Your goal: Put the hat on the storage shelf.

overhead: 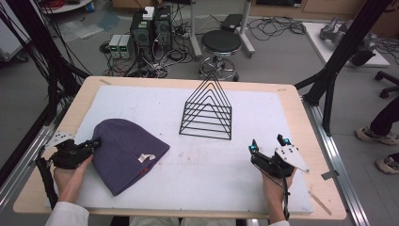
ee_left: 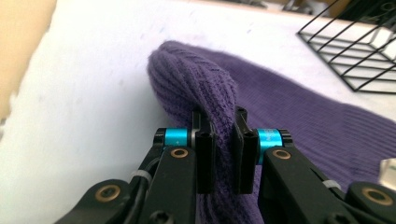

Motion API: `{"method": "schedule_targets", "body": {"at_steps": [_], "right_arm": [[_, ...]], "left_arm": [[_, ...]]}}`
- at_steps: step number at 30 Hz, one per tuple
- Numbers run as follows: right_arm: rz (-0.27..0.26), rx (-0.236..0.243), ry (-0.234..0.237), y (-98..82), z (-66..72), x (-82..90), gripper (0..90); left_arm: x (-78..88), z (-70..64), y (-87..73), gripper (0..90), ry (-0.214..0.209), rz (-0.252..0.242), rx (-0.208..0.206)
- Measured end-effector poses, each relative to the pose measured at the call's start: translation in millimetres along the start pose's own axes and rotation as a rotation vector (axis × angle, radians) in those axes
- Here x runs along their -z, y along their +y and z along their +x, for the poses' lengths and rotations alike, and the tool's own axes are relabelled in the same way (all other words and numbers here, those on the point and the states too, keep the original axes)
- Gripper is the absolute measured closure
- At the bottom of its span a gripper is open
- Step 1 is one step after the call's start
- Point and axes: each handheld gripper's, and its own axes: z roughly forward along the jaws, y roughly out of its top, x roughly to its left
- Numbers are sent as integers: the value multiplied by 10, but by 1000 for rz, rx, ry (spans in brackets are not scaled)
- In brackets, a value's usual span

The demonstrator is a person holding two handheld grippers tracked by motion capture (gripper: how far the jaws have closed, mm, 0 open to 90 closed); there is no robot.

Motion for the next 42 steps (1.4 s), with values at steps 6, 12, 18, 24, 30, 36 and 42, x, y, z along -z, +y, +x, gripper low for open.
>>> {"method": "schedule_targets", "body": {"at_steps": [6, 12, 18, 24, 30, 36, 42], "right_arm": [[3, 9, -5, -2, -6, -10, 111], [4, 8, -9, -2, -9, -12, 111], [-8, -9, -11, 1, -21, -6, 111], [-11, -14, -14, 3, -21, 1, 111], [-15, -20, -17, 5, -27, 2, 111], [-33, -39, -23, 12, -32, 22, 111], [-41, -33, -10, 17, -25, 33, 111]], "left_arm": [[50, -144, 76, 823, -20, -58, -100], [85, -309, 158, 823, -39, -113, -193], [128, -419, 197, 823, -30, -203, -282], [171, -528, 214, 823, 18, -326, -361], [213, -631, 293, 823, 41, -429, -416], [272, -763, 421, 823, -8, -505, -446], [311, -964, 596, 823, -74, -549, -495]]}}
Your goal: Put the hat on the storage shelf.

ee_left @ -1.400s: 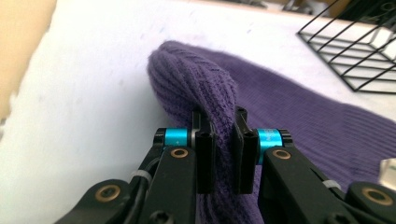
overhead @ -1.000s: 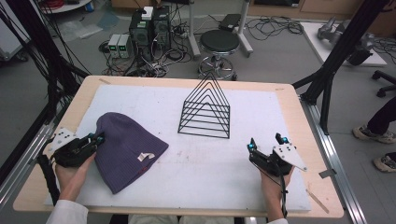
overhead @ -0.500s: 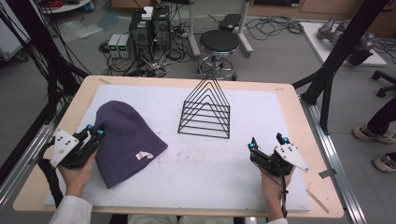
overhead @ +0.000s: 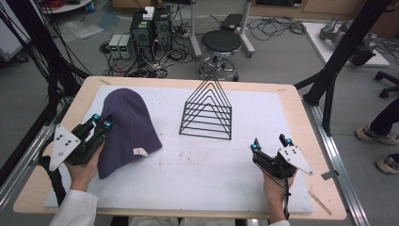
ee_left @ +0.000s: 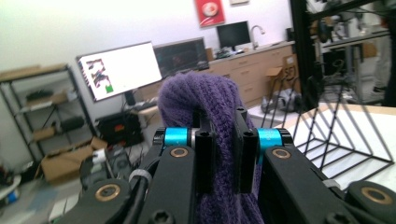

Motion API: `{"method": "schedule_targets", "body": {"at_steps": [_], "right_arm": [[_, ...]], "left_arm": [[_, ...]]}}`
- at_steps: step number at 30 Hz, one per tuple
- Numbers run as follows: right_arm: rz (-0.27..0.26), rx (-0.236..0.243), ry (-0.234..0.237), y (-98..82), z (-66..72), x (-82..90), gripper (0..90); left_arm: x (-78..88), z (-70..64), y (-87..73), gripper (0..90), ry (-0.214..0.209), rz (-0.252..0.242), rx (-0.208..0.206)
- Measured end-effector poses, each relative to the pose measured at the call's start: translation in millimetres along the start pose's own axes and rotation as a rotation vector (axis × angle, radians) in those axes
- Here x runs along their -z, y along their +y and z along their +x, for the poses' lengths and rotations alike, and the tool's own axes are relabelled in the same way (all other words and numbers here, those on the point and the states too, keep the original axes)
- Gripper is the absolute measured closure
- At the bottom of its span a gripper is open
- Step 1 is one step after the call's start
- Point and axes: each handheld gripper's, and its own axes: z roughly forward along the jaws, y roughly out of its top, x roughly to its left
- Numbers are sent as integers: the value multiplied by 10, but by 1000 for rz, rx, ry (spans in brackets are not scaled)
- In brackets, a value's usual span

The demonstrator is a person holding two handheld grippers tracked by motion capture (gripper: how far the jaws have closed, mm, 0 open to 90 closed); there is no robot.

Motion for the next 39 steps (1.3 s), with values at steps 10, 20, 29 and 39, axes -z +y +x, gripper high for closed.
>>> {"method": "schedule_targets", "body": {"at_steps": [10, 20, 29, 39], "right_arm": [[-26, -7, 30, 13, 5, 21, 111], [-92, -25, 108, 53, 38, 61, 111], [-150, -95, 317, 240, 274, 25, 111], [-108, -29, 625, 419, 951, -112, 111]], "left_arm": [[-93, -156, 312, 822, -67, -56, -109], [-106, -270, 531, 822, -112, -131, -143], [-143, -290, 649, 822, -138, -168, -140], [-172, -296, 699, 822, -148, -177, -136]]}}
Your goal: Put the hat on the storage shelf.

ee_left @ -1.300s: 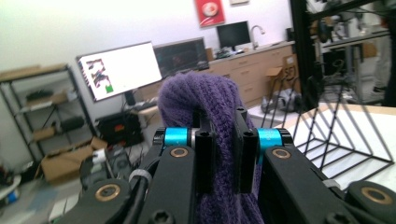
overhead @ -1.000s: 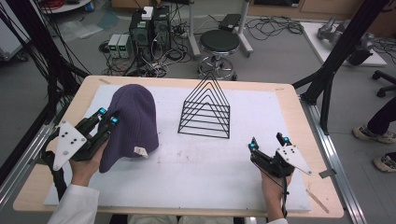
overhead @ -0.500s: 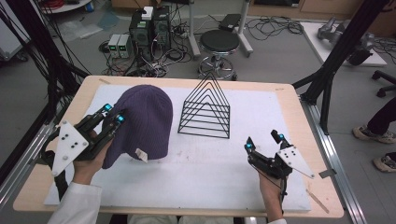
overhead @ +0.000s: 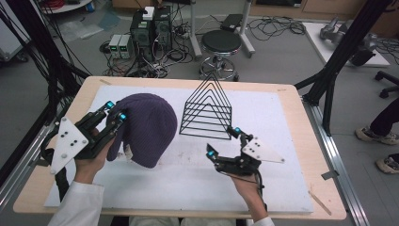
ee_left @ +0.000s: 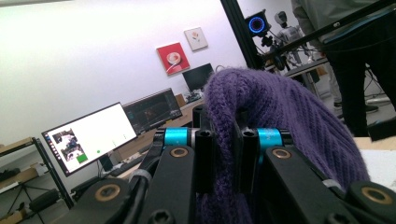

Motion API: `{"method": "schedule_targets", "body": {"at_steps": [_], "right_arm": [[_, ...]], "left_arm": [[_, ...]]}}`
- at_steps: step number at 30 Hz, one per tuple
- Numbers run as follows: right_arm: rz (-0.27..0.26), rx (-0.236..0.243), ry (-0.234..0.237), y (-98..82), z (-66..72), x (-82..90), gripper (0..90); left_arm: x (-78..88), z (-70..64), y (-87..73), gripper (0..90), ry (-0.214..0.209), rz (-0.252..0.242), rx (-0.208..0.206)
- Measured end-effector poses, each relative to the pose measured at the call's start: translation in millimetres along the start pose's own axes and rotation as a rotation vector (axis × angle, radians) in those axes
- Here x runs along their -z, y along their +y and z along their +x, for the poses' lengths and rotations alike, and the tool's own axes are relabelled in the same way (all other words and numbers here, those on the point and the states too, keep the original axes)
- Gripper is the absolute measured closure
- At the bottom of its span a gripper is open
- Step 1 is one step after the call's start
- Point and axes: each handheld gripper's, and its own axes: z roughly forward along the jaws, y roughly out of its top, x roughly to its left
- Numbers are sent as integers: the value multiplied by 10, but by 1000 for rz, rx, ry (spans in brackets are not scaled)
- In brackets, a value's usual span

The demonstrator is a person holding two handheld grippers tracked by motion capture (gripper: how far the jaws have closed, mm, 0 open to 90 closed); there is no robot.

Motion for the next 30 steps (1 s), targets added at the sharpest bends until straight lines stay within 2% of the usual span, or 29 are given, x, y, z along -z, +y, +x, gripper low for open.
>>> {"method": "schedule_targets", "body": {"at_steps": [3, 6, 9, 14, 20, 26, 28, 29, 30], "right_arm": [[14, 7, 76, -5, 176, -174, 111], [26, 12, 124, -33, 314, -336, 111], [37, 0, 160, -65, 386, -465, 111], [34, -34, 195, -71, 430, -600, 111], [14, -84, 225, -12, 432, -702, 114], [14, -85, 265, 27, 475, -764, 184], [15, -94, 290, 35, 485, -775, 270], [15, -94, 290, 35, 485, -775, 270], [15, -90, 293, 39, 486, -770, 331]], "left_arm": [[-18, -13, -11, 822, -8, 5, 6], [-35, -24, -17, 822, -10, 6, 12], [-55, -28, -16, 822, -9, 1, 15], [-108, -20, -4, 822, -10, -8, 28], [-198, -21, 40, 822, -12, -40, 58], [-281, -45, 104, 822, -23, -53, 61], [-300, -48, 128, 822, -29, -59, 63], [-308, -50, 141, 822, -31, -62, 62], [-314, -52, 157, 822, -34, -65, 58]]}}
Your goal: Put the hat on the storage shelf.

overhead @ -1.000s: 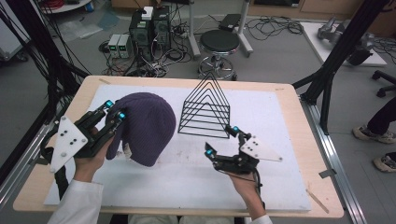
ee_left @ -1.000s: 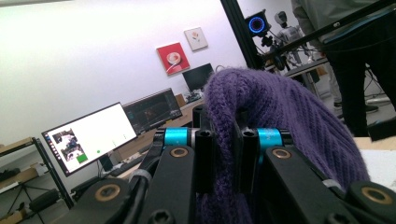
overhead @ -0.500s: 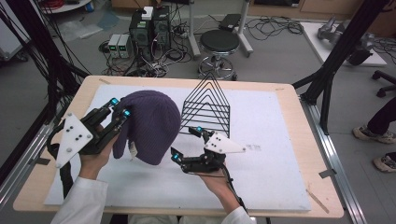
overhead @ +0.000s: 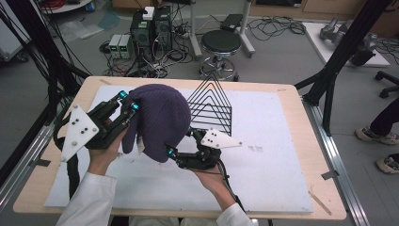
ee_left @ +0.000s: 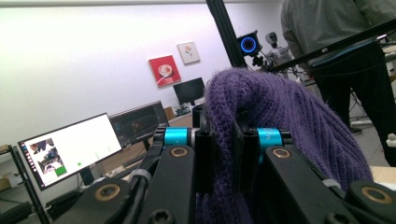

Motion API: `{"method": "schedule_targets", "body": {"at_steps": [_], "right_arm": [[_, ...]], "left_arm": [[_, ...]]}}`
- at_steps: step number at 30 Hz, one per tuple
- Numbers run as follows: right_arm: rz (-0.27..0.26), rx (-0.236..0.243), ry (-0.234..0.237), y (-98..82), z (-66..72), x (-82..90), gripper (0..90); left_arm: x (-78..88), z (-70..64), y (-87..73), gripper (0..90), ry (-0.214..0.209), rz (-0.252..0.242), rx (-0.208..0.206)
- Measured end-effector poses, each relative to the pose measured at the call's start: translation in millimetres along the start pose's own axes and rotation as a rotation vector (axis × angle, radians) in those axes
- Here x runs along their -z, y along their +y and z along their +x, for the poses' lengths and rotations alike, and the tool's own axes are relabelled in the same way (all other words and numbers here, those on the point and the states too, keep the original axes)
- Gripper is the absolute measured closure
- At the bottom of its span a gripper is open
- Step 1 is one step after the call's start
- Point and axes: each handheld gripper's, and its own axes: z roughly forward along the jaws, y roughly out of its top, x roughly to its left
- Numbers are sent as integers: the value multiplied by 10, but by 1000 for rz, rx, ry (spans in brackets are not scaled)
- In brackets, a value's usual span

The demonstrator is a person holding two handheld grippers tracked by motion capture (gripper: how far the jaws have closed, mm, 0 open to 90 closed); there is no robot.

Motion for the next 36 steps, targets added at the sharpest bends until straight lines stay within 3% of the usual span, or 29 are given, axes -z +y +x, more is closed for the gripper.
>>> {"method": "schedule_targets", "body": {"at_steps": [4, 6, 9, 20, 25, 36], "right_arm": [[-21, 7, 5, 47, 8, 63, 582], [-3, 13, 1, 89, -6, 99, 688], [9, 36, -22, 159, -38, 153, 768], [18, 108, -139, 521, -215, 393, 809], [30, 131, -195, 629, -313, 476, 812], [58, 183, -265, 898, -447, 512, 812]], "left_arm": [[0, 18, 16, 822, -8, -7, 6], [3, 39, 7, 819, -12, -8, 16], [5, 68, -7, 819, -16, -6, 25], [-51, 167, -45, 819, -55, -12, 66], [-78, 205, -65, 820, -66, 8, 62], [-264, 318, -119, 819, -63, 16, 67]]}}
